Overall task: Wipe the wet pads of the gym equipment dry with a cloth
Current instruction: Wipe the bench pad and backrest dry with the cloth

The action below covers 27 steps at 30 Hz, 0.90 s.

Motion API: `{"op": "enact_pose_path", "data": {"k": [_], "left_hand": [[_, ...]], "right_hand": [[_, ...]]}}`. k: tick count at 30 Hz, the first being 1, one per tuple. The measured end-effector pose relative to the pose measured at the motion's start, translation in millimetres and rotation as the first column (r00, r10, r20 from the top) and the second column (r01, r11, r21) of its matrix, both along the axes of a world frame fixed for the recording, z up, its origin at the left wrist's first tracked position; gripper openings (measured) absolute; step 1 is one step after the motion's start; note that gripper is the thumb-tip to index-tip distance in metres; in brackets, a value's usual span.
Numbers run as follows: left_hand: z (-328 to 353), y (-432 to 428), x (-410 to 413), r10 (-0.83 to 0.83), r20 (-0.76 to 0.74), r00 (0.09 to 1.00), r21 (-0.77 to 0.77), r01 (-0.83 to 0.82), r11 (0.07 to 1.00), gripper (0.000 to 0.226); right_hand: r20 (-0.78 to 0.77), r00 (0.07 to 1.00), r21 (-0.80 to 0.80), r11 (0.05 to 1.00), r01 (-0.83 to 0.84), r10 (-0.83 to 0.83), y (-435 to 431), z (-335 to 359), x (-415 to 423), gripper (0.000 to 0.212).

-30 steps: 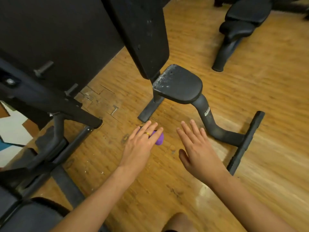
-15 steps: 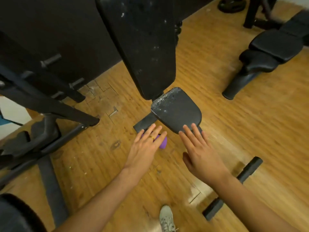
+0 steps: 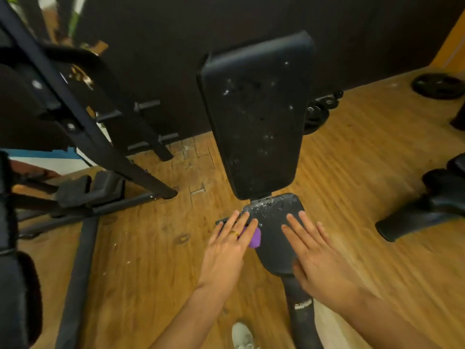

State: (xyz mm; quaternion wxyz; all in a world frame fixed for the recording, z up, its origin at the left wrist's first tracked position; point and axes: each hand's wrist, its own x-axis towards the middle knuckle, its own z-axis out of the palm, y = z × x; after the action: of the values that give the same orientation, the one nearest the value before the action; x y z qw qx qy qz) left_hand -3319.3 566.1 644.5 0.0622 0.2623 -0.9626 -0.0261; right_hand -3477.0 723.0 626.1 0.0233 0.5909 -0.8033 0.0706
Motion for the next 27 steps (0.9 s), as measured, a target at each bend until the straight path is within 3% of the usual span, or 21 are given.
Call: {"op": "enact_pose_path", "data": {"k": [5,9,16,18,22,27], "left_hand": [[19,-64,-38,0.052,-0.146,0.988,-0.064,-0.062,0.996,0.096],[44,-134,-81,-0.003,-0.311,0.950,-0.141,-0.043,0.989,0.094],[62,-223,-144,-0.145,-0.605,0.783,-0.414,-0.153,0.897,0.070],[56,-236,-159,-0.177,-0.627,0.759,-0.463,-0.180,0.868,0.063],[35,-258,-180,-0.175,-0.635,0.753,-0.504,-0.232,0.832,0.071],[22,-270,-190,-0.194,-0.664,0.723,-0.522,-0.262,0.812,0.071]], "right_hand": [[-0.083,0.995,-0.076,0.995,-0.063,0.057,-90,34,-57,0.075],[-0.116,0.993,-0.146,0.988,-0.055,0.038,-172,65,-111,0.074],[-0.170,0.985,-0.386,0.918,-0.096,0.031,-259,86,-176,0.070],[-0.189,0.981,-0.400,0.908,-0.121,0.047,-273,76,-194,0.070],[-0.294,0.949,-0.448,0.861,-0.242,0.113,-293,57,-233,0.071],[-0.388,0.906,-0.560,0.738,-0.377,0.168,-311,39,-259,0.071]]}}
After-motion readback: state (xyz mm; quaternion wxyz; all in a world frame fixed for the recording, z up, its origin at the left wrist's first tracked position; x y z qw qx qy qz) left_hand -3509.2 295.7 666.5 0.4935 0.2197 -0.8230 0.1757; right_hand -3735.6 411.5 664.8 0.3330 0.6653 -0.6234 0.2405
